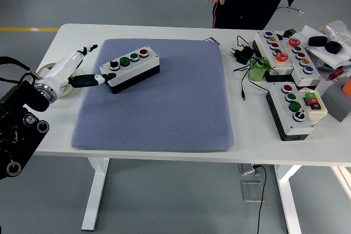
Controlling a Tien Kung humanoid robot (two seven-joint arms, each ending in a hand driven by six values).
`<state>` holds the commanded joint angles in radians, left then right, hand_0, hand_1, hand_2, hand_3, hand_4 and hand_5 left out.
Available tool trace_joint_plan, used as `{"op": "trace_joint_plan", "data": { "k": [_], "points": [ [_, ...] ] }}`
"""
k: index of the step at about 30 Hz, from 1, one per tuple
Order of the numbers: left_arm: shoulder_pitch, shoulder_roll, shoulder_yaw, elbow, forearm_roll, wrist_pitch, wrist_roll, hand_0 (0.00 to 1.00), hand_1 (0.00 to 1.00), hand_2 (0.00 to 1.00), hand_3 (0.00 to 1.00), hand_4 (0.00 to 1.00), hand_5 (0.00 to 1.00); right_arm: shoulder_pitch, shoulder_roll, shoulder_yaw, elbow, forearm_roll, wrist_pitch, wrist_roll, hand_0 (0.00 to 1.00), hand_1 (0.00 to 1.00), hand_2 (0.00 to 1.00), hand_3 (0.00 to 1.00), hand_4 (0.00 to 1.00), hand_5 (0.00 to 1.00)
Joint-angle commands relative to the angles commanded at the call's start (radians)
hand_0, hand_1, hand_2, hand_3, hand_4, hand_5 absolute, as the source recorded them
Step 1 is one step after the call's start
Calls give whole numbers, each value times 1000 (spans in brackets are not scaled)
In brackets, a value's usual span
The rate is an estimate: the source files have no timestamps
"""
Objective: Pick up the button,place it on the desk,press the button,press the button
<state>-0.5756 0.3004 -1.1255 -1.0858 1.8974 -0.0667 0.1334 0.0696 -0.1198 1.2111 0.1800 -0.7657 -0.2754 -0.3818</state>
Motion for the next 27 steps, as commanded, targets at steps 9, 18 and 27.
{"op": "trace_joint_plan", "data": {
  "k": [9,18,27],
  "points": [
    [-106,-34,116,122,-10,38,38,998,998,998,998,998,625,0,3,-10,0,2,1,-3,649,508,548,588,261,372],
    [-176,-69,159,223,-45,77,90,998,998,998,998,998,637,5,3,-11,0,-3,2,-2,649,508,548,589,262,370],
    [-247,-93,236,353,-86,96,101,998,998,998,998,998,616,15,1,-15,0,-13,2,-3,648,508,548,591,261,370]
  ]
}}
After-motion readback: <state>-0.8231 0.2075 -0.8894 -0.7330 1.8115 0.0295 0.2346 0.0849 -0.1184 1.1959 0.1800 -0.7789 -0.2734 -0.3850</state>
